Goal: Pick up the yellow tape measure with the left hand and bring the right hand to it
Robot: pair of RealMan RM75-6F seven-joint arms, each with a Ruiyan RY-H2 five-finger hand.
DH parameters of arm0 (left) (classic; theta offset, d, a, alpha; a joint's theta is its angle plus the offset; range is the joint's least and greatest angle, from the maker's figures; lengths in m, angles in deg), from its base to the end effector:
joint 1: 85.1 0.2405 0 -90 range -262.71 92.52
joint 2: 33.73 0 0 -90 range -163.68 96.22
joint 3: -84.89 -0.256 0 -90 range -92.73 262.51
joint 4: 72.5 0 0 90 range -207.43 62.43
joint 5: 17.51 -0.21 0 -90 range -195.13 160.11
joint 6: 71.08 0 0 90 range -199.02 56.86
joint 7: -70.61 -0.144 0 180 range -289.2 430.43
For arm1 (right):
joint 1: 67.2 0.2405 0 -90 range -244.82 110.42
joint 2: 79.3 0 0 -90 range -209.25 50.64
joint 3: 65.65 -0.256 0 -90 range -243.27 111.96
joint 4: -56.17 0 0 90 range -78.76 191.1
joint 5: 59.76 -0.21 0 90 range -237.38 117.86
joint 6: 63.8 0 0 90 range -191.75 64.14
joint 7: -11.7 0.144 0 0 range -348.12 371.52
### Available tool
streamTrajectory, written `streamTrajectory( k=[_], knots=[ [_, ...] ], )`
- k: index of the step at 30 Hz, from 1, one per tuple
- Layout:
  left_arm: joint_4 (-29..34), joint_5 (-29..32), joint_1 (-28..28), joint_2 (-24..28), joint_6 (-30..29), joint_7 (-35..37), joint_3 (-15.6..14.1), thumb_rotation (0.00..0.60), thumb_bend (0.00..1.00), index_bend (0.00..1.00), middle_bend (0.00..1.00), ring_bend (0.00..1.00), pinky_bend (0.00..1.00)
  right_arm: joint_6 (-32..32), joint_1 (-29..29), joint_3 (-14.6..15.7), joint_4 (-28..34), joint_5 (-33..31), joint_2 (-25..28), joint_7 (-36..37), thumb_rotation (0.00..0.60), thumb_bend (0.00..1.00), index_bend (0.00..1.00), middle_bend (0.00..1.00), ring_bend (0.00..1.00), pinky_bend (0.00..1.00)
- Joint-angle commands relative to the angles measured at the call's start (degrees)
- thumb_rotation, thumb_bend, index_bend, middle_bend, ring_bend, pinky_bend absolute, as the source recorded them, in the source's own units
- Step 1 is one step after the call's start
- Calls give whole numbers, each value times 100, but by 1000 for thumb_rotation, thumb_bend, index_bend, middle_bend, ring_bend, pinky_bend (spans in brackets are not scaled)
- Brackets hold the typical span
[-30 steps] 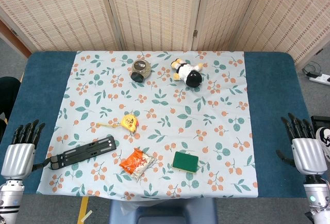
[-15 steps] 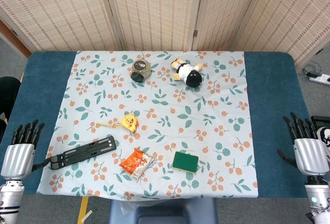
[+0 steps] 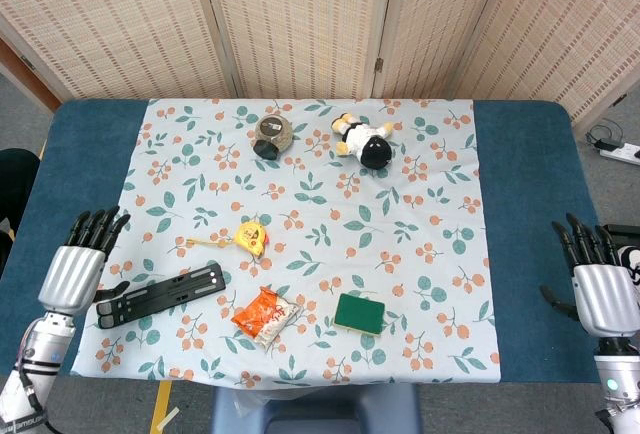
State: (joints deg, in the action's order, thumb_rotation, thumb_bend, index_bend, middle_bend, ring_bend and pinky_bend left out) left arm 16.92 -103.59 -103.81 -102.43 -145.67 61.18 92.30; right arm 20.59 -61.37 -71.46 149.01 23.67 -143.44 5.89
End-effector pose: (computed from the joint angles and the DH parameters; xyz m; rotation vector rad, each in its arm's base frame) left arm -0.2607 0.2671 0.1252 -1.6170 -0.7035 -0.9249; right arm -0.3079 -0.1967 0.1663 1.3636 -0.8162 0.8572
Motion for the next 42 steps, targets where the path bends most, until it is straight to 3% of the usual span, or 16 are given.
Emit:
streamTrajectory(
  k=[1, 12, 26, 32, 42],
  knots=[
    [-282, -120, -466, -124, 514, 408, 116, 600, 90, 108, 62, 69, 0, 7, 3, -5, 44, 8, 33, -20, 600, 273, 0, 14, 83, 0],
    [-1470, -267, -1787, -793, 2019, 1044, 119, 600, 90, 111, 62, 80, 0, 6, -39, 34, 77, -14, 69, 21, 600, 273, 0, 14, 86, 0],
    [-2842, -608, -2708, -1766, 2564, 1711, -178, 600, 98, 114, 62, 84, 0, 24, -102, 54, 3, -53, 90, 164, 600, 273, 0, 14, 86, 0],
    [-3334, -678, -3030, -2073, 2854, 1719, -335, 600, 160, 127, 62, 88, 0, 31, -130, 54, -51, -86, 72, 233, 600, 272, 0, 14, 88, 0],
    [-4139, -721, -3258, -2494, 2981, 1949, -586, 600, 190, 167, 90, 128, 0, 31, -167, 62, -54, -133, 65, 218, 600, 273, 0, 14, 91, 0]
  ],
)
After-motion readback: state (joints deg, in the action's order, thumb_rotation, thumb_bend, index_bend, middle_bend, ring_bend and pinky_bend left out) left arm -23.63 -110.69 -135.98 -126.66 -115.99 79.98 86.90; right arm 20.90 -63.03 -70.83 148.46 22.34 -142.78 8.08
